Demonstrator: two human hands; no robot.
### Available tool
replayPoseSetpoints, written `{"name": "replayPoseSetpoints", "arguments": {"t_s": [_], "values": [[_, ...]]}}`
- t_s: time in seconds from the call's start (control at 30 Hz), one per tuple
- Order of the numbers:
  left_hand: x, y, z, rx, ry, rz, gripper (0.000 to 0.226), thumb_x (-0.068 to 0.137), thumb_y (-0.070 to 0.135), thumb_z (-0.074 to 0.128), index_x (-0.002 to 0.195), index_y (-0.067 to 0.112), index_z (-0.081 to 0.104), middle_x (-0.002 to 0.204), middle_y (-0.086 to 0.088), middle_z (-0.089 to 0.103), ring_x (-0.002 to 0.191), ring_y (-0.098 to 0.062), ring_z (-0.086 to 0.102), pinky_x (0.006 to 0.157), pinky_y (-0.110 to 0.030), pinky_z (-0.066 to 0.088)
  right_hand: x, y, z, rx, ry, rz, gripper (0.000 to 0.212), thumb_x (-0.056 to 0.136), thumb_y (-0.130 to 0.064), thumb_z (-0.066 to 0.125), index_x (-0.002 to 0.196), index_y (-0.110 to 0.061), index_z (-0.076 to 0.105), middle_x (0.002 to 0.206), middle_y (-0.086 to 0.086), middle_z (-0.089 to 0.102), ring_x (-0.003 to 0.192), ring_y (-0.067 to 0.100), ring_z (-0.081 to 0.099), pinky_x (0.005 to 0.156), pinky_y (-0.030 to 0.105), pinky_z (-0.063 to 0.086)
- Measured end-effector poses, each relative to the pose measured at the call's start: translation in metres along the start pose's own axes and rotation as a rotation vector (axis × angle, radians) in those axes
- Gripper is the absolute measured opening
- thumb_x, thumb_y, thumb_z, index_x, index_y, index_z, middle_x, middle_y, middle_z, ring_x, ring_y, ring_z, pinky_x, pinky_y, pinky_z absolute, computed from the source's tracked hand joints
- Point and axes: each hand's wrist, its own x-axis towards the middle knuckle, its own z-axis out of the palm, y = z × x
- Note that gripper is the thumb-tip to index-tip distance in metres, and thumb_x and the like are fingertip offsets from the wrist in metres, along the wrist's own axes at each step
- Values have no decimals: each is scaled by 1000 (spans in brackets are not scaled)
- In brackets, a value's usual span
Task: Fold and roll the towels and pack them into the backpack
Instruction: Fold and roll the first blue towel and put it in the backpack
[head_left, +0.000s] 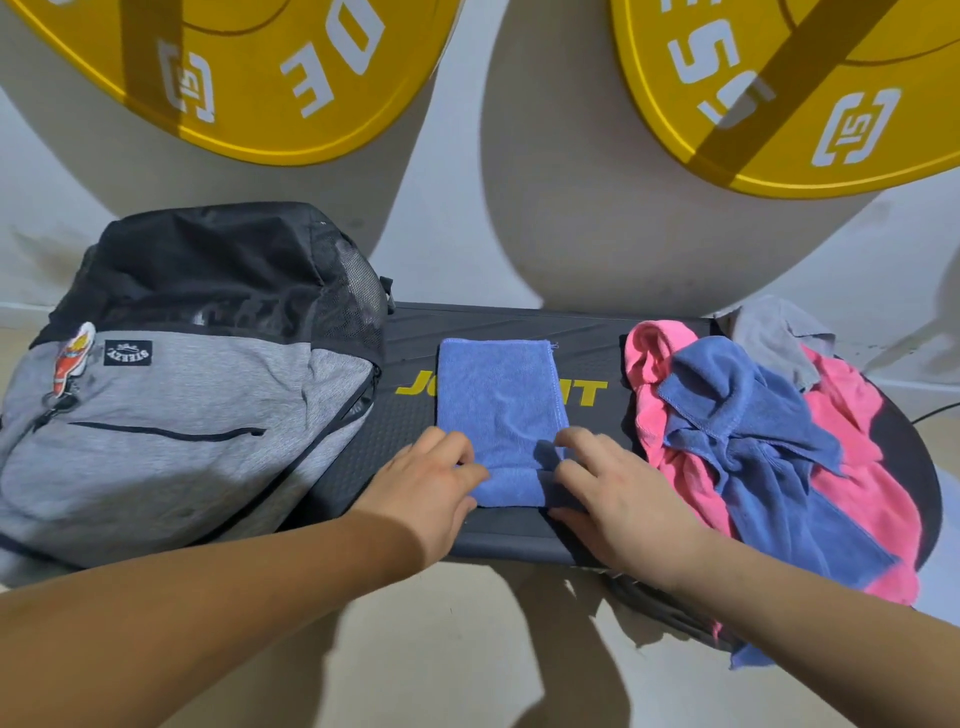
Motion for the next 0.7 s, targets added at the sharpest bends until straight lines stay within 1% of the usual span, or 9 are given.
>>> {"name": "replayPoseSetpoints", "arguments": {"t_s": [0.1, 0.17, 0.23, 0.27, 0.33, 0.43, 0.53, 0.63, 0.7], "values": [[0, -3, 1, -42, -55, -12, 32, 102, 26, 49, 133, 24, 59, 126, 6, 54, 118, -20, 46, 98, -37, 46, 8, -1, -4, 71, -67, -51, 20, 81, -32, 66, 89, -21, 52, 91, -2, 58, 77, 24, 52, 62, 37, 47], [0, -6, 0, -91, -77, -48, 31, 103, 27, 48, 133, 26, 58, 123, 8, 57, 114, -18, 48, 96, -37, 46, 10, -2, -7, 203, -73, 83, 19, 82, -31, 66, 93, -23, 54, 85, -6, 57, 80, 19, 52, 66, 36, 48], [1, -10, -1, -168, -72, -96, 28, 102, 28, 51, 128, 26, 61, 118, 9, 63, 109, -16, 52, 93, -32, 45, 12, -2, -11, 414, -72, 272, 18, 86, -30, 69, 102, -27, 60, 83, -17, 56, 80, 5, 49, 71, 23, 45], [2, -11, -3, -243, -68, -148, 25, 101, 28, 53, 123, 28, 64, 114, 10, 65, 104, -13, 56, 90, -30, 45, 12, -3, -11, 501, -65, 344, 16, 88, -28, 71, 101, -29, 63, 81, -22, 54, 79, 0, 49, 71, 15, 41], [3, -13, -4, -405, -48, -269, 17, 99, 29, 57, 111, 32, 68, 102, 17, 68, 89, -3, 59, 80, -22, 45, 13, -4, -10, 645, -74, 478, 10, 89, -23, 73, 91, -29, 65, 76, -24, 60, 77, -4, 56, 70, 10, 39], [10, -12, -1, -514, 34, -434, 2, 92, 27, 67, 91, 28, 69, 77, 16, 65, 68, 2, 57, 66, -20, 41, 19, -7, -6, 802, -96, 702, 8, 90, -23, 72, 84, -20, 70, 78, -11, 73, 74, 8, 66, 72, 22, 52], [18, -15, -2, -561, 125, -584, 15, 84, 31, 78, 82, 22, 66, 74, 7, 65, 66, -12, 61, 65, -28, 50, 33, -5, -2, 848, -76, 860, 14, 89, -27, 74, 82, -16, 71, 79, -2, 74, 68, 13, 61, 70, 29, 52], [19, -21, -7, -295, 150, -457, 19, 85, 36, 76, 84, 22, 63, 84, 8, 59, 80, -18, 59, 72, -35, 53, 49, 1, 0, 843, -89, 950, 21, 81, -32, 79, 78, -13, 71, 69, -2, 69, 61, 15, 61, 66, 39, 59], [19, -22, -8, -56, 185, -206, 16, 86, 29, 76, 88, 23, 62, 91, 6, 55, 84, -22, 55, 67, -39, 52, 55, 6, -1, 830, -132, 976, 27, 80, -33, 82, 81, -9, 70, 69, 1, 68, 56, 17, 60, 54, 37, 59]]}}
